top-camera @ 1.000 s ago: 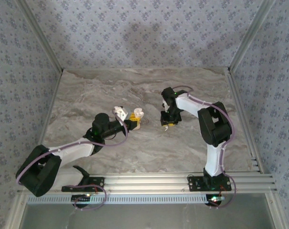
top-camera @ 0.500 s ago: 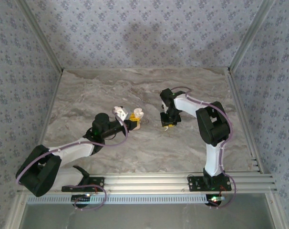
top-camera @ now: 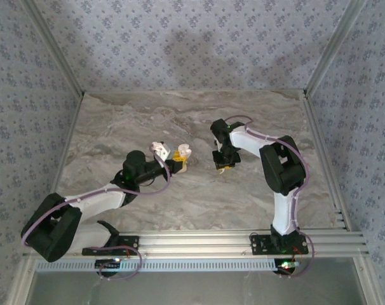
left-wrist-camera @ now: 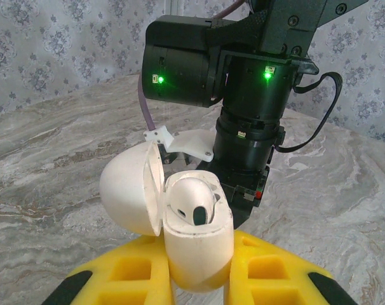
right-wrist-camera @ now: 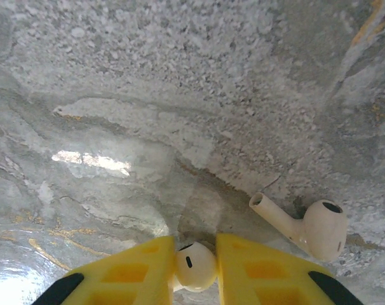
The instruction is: Insert the wireless bluetooth earbuds into the charging case
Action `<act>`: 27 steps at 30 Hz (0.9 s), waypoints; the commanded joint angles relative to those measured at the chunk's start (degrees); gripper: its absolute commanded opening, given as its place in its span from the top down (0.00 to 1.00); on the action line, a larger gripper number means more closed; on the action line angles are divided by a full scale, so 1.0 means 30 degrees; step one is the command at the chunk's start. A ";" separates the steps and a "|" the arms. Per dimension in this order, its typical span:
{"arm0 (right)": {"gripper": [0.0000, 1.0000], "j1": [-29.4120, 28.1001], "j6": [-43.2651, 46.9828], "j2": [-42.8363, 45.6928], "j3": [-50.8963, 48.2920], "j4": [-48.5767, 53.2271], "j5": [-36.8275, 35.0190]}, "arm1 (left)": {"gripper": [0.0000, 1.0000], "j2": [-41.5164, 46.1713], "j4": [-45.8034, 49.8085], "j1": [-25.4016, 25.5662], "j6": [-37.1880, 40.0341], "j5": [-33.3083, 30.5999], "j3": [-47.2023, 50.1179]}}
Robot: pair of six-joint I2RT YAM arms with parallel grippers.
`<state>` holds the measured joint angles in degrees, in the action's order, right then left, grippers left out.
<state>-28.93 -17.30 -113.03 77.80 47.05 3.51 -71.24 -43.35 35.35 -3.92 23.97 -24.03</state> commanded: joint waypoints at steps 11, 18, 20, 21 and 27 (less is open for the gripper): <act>0.78 -0.0737 0.0684 0.5139 -0.3708 -0.3698 -0.2484 | 0.88 -0.1492 0.0579 -0.0102 0.0050 0.1514 -0.0789; 0.78 -0.1468 0.4209 0.9542 -0.6232 -0.6893 -0.4685 | 0.87 -0.3200 0.1806 -0.0106 -0.0573 0.3432 -0.2180; 0.78 -0.1572 0.5397 1.0510 -0.6619 -0.7505 -0.4583 | 0.87 -0.3757 0.1832 -0.0091 -0.0693 0.4208 -0.2567; 0.79 -0.1691 0.5988 1.0976 -0.6795 -0.7806 -0.4546 | 0.87 -0.4039 0.1655 -0.0095 -0.0827 0.4582 -0.2700; 0.79 -0.3149 0.9565 1.3761 -0.8353 -1.0466 -0.4438 | 0.88 -0.5202 0.1810 0.0101 -0.0721 0.6917 -0.3840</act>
<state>-36.82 3.81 -74.76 54.52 21.19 -9.30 -86.06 -38.06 35.27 -5.69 38.39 -33.21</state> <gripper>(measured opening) 0.216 0.182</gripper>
